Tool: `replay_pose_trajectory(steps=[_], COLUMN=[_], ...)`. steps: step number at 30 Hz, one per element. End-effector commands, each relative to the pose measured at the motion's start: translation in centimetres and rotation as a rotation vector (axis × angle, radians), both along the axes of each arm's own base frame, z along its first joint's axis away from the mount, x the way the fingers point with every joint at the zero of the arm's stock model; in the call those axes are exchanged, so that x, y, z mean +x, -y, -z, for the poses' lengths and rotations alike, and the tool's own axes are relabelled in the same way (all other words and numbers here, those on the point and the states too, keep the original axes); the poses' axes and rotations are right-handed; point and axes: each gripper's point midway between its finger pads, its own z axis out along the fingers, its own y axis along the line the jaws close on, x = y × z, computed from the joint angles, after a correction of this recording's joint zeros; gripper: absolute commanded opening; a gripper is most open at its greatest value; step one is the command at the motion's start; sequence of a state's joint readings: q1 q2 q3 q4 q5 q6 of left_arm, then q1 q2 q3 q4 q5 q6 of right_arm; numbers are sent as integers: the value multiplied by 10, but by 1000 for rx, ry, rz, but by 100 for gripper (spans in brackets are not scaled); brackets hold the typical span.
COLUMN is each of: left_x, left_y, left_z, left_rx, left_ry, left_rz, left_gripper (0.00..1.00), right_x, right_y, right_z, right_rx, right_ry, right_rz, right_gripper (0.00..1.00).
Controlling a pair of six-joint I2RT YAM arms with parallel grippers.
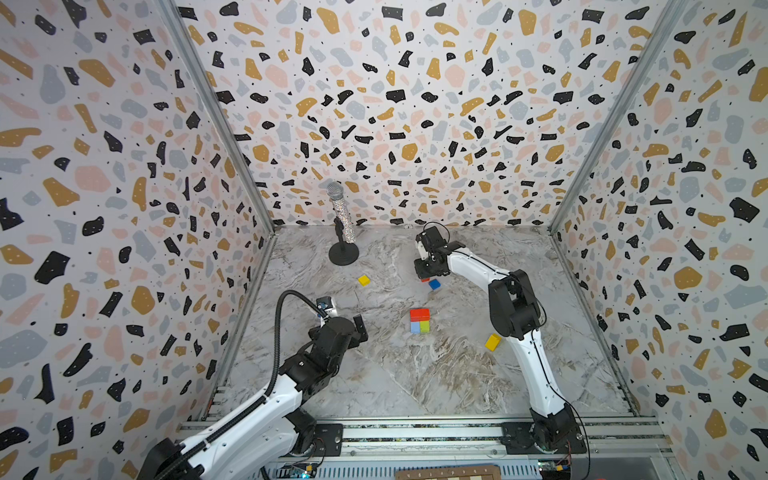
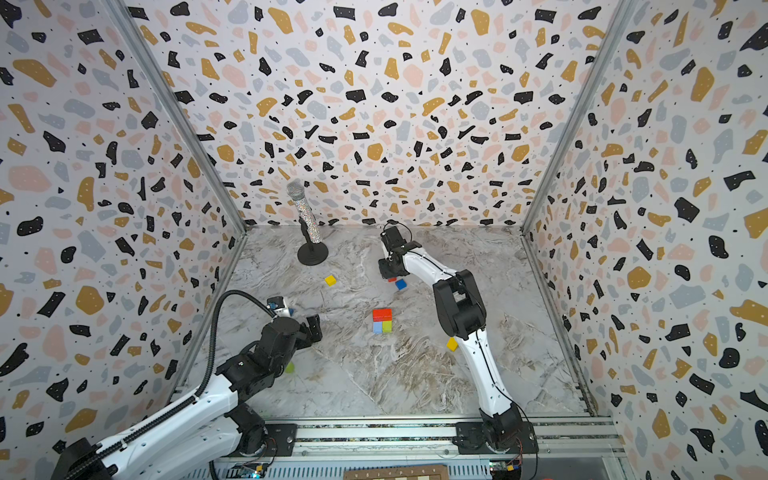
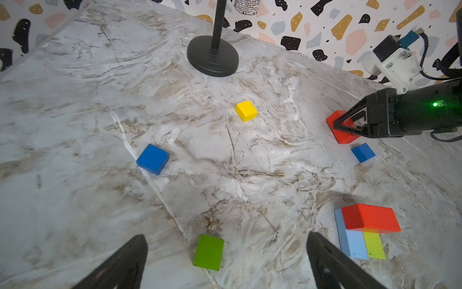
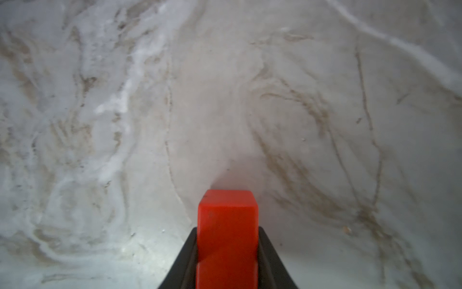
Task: Build the wood block tower
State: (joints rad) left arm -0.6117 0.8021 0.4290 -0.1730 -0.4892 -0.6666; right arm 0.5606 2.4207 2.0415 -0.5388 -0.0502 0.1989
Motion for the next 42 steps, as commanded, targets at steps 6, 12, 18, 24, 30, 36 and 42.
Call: replay_pose_trajectory(steps=[6,12,18,24,30,36,42], left_x=[-6,-13,-15,-17,-18,-18,-15], left_y=[-15,-14,-13,-14,-14,-12,-10], left_z=[-51,-60,-54,-55,-50,-47,-47], left_rx=[-22,-67,-77,-93,-96,-81,-64], left_ry=[87,94,66,69,61,37,27], left_rz=[-44,-28,-27,-32,-34,-23,-17], left_gripper=[100,100,100,100,100,100,100], right_x=[-60,-97,-123,-131,-146,-148,-145], right_y=[-81,-111,-118,-109,-108,-107,-109], right_z=[-69,-74,-63,-49,-38,-32,-57], right_rx=[90,82,23,-57,-90,-128,-101], right_ry=[96,112,121,127,122,134,188], right_rz=[-336,-530,-665,-719,-793,-804,-788], right_gripper=[16,16,24,24,24,49,65])
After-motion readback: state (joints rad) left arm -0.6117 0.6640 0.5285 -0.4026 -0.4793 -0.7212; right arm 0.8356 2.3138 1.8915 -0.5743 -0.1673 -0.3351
